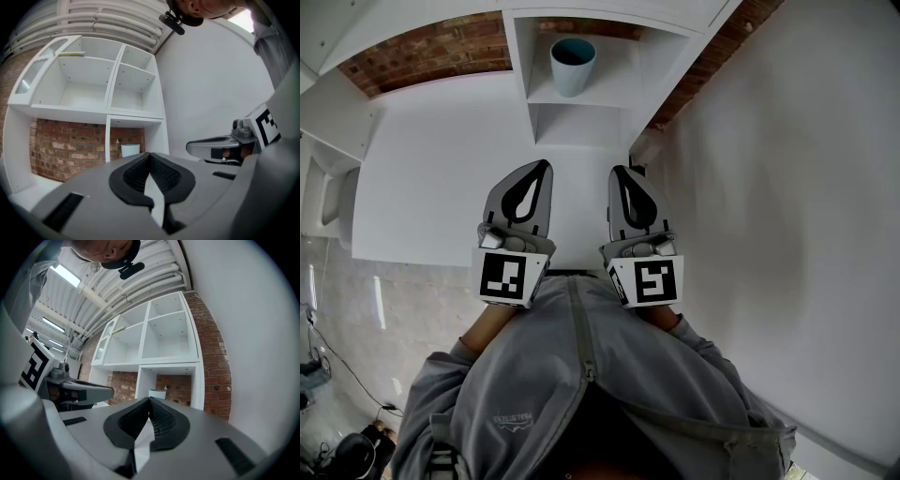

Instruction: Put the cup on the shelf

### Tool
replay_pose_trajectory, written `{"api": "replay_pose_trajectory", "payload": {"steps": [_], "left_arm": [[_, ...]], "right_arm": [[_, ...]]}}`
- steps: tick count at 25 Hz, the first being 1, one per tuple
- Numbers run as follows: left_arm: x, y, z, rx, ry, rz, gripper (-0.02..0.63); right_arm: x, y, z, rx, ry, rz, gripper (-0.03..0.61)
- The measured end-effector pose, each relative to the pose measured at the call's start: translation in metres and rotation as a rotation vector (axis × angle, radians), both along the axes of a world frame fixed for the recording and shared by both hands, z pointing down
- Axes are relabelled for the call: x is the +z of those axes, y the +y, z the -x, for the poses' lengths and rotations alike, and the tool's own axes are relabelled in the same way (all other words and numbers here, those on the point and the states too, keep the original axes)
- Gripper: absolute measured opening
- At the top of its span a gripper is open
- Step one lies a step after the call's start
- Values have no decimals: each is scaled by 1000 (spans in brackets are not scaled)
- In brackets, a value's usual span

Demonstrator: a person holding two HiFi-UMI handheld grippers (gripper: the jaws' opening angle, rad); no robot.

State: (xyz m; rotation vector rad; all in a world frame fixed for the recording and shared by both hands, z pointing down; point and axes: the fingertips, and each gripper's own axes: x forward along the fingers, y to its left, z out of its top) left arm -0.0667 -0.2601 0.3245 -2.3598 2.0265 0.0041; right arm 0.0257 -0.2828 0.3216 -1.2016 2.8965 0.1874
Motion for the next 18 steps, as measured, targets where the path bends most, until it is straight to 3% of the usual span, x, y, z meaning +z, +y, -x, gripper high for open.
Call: {"api": "replay_pose_trajectory", "payload": {"steps": [18], "left_arm": [[0,-2,3,26,0,-10,7]], "right_arm": [[1,-1,10,-3,16,-5,28]]}}
